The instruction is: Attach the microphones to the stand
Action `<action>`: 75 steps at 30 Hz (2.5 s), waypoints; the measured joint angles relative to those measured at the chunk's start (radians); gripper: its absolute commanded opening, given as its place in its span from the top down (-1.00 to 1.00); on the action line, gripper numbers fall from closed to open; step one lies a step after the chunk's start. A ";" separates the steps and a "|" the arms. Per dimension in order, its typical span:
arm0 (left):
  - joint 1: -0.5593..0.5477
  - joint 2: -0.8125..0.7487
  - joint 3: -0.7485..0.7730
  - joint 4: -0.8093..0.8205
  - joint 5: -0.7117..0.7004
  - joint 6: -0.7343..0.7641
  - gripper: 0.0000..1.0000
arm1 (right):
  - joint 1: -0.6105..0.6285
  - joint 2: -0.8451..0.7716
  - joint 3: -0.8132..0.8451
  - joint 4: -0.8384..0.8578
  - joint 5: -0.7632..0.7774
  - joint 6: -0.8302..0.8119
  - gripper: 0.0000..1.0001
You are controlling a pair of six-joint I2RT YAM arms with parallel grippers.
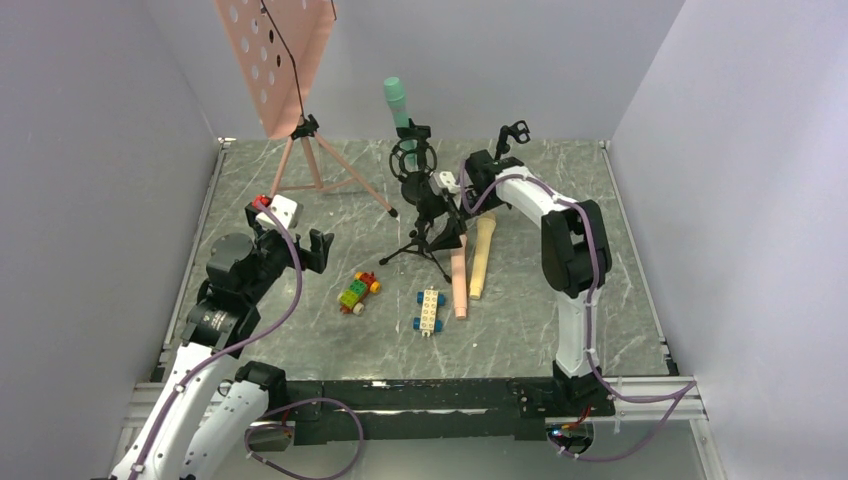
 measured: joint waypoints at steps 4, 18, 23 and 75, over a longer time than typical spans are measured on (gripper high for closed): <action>0.000 -0.002 0.000 0.000 0.006 0.000 -0.99 | -0.031 -0.041 -0.109 0.121 0.031 0.093 -0.61; 0.000 -0.005 0.000 0.000 0.016 -0.002 -0.99 | -0.126 -0.108 -0.194 0.189 0.089 0.158 -0.65; 0.000 0.004 0.000 0.001 0.060 -0.013 -0.99 | -0.196 -0.234 -0.293 0.248 0.161 0.225 -0.63; -0.590 0.132 -0.084 -0.037 -0.475 -0.552 -0.99 | -0.072 -0.339 -0.681 0.829 1.424 1.896 -0.24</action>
